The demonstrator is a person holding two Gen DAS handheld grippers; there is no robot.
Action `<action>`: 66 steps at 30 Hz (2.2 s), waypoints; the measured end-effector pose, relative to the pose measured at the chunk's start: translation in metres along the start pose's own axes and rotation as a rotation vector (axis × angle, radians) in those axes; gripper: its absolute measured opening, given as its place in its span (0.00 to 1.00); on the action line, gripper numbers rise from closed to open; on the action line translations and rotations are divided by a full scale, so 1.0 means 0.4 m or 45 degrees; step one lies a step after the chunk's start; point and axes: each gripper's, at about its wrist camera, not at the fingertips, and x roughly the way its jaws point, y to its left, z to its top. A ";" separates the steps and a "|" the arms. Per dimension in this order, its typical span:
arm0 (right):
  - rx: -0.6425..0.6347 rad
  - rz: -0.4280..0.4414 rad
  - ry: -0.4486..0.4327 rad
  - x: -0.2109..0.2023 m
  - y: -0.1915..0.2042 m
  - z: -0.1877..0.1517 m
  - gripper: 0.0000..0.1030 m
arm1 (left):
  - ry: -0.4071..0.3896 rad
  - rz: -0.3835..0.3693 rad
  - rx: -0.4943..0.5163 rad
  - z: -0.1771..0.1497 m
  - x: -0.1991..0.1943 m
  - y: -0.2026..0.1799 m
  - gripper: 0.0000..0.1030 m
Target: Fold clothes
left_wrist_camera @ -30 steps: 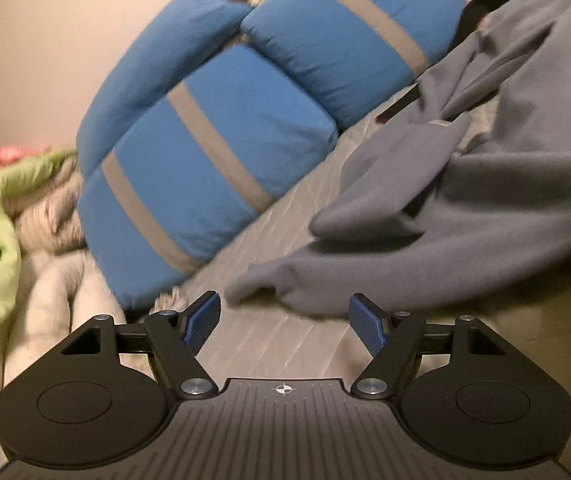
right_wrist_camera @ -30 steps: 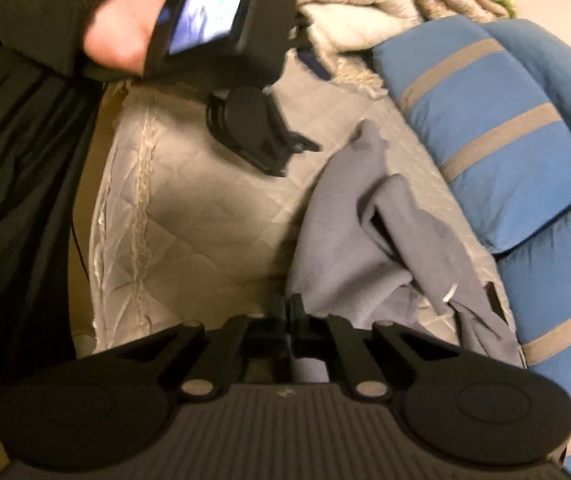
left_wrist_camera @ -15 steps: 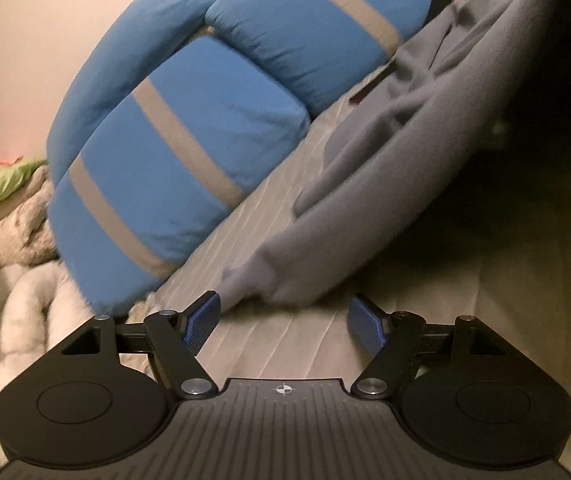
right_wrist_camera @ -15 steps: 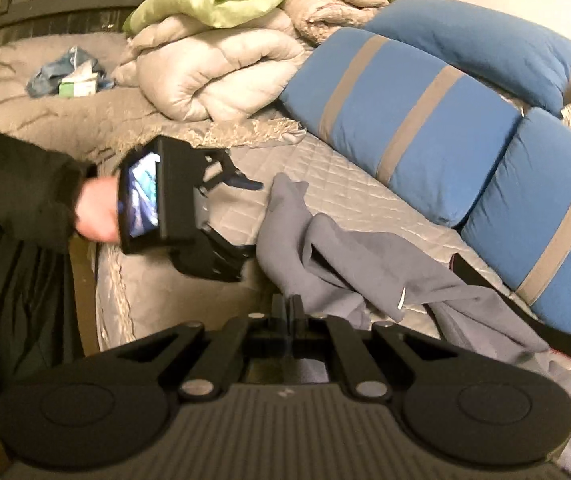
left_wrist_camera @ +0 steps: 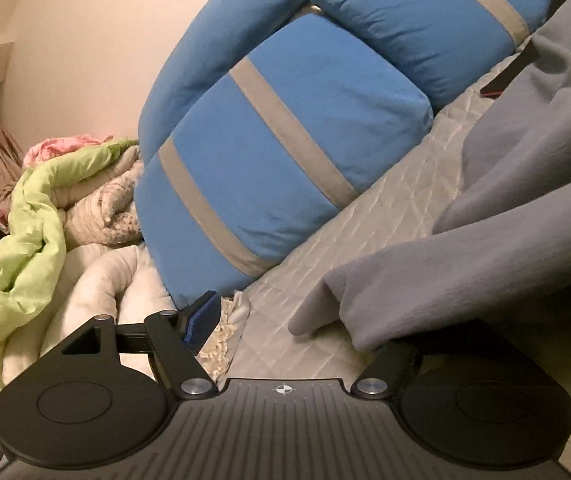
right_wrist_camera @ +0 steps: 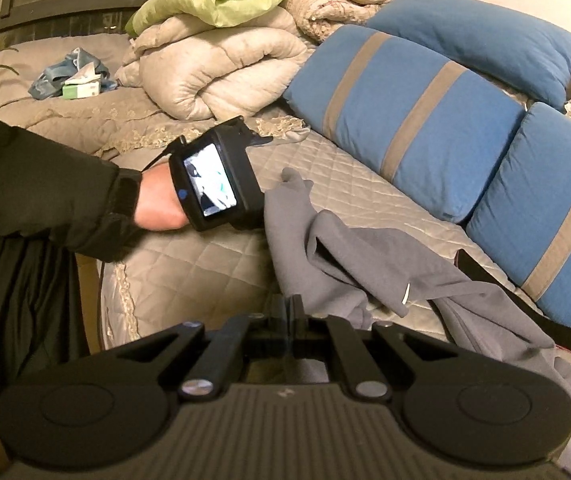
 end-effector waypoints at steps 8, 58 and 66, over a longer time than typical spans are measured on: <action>0.036 -0.010 -0.008 -0.002 -0.015 0.001 0.01 | -0.053 0.031 0.096 -0.007 0.028 0.004 0.27; -0.309 0.073 0.111 -0.002 0.069 -0.028 0.24 | 0.071 -0.156 1.171 -0.321 -0.085 0.175 0.04; -0.299 0.037 0.110 -0.001 0.063 -0.029 0.30 | 0.267 -0.236 0.613 -0.264 -0.045 0.335 0.70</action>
